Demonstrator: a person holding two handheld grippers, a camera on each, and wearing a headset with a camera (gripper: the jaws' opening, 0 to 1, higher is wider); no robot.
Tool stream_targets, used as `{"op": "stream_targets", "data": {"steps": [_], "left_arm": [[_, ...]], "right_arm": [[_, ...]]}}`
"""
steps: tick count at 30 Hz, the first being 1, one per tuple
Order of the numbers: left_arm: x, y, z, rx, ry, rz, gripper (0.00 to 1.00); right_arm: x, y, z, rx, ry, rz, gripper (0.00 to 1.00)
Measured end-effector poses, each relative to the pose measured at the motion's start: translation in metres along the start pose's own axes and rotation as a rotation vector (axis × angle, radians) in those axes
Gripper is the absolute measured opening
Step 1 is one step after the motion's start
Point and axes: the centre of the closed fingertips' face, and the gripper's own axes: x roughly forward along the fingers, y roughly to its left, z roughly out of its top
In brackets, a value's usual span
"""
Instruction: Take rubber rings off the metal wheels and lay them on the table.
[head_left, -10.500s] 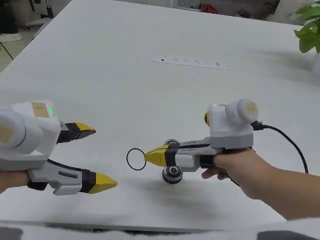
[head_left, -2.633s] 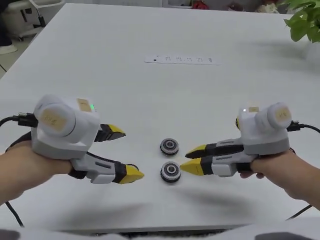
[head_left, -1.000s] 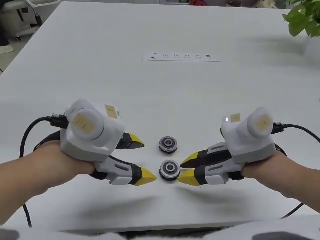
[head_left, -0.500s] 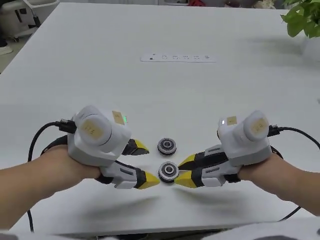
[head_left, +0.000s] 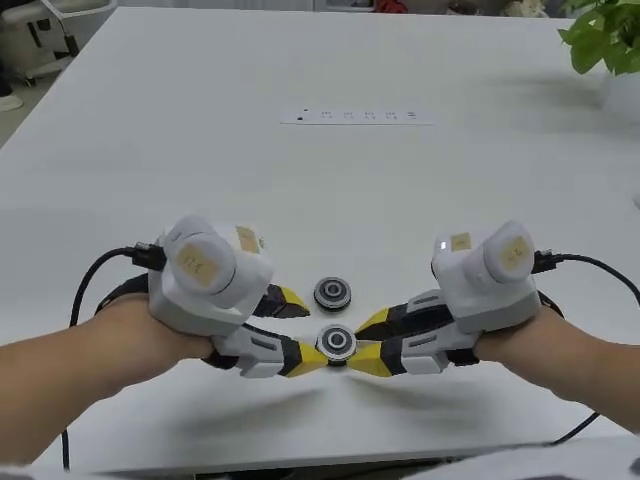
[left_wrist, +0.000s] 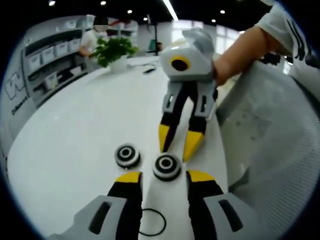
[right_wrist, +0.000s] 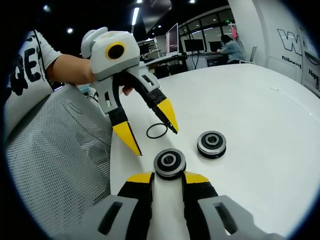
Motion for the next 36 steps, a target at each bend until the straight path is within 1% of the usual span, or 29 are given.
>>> {"op": "stream_targets", "data": {"steps": [16,31,36], "left_arm": [[0.014,-0.001,0.004,0.001,0.001,-0.018,0.27],[0.022,-0.005,0.004,0.002,0.005,-0.031,0.2],[0.024,-0.004,0.004,0.009,0.004,-0.023,0.18]], "right_arm": [[0.001,-0.002,-0.001,0.0,-0.003,0.0,0.19],[0.001,-0.002,-0.001,0.003,-0.007,0.0,0.19],[0.001,-0.002,0.0,-0.001,-0.007,-0.001,0.19]]}}
